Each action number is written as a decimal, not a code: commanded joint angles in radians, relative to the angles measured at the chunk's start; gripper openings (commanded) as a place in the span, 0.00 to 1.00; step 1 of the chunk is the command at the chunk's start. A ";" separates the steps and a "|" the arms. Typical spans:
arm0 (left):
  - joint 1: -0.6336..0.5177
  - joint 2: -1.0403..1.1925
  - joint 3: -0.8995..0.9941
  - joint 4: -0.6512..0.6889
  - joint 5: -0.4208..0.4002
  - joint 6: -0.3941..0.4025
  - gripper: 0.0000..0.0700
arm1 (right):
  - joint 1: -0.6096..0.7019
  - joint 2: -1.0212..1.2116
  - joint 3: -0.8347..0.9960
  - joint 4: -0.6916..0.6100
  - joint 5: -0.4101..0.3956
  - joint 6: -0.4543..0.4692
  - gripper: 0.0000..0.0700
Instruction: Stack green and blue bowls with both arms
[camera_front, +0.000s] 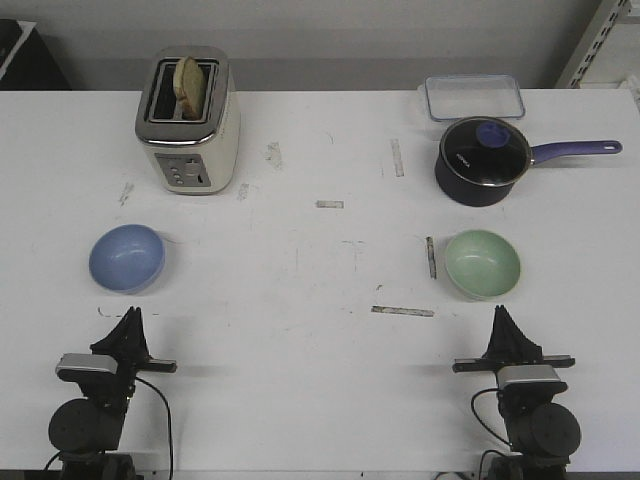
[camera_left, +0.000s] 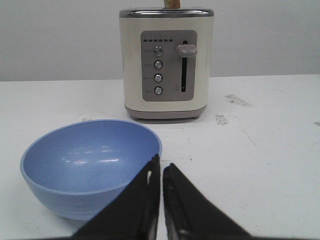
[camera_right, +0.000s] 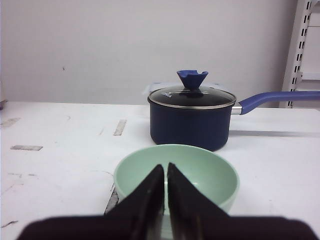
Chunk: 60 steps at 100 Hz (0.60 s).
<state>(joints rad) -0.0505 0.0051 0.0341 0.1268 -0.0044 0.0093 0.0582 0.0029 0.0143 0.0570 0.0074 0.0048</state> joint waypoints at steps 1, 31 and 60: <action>0.000 -0.002 -0.022 0.016 -0.003 0.005 0.00 | 0.000 -0.002 -0.002 0.012 0.000 0.005 0.00; 0.000 -0.002 -0.022 0.016 -0.003 0.005 0.00 | 0.000 -0.002 -0.002 0.022 0.000 0.006 0.00; 0.000 -0.002 -0.022 0.016 -0.003 0.005 0.00 | 0.000 0.000 0.024 -0.012 0.000 0.006 0.00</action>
<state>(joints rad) -0.0505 0.0051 0.0341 0.1268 -0.0040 0.0093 0.0582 0.0029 0.0170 0.0551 0.0074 0.0051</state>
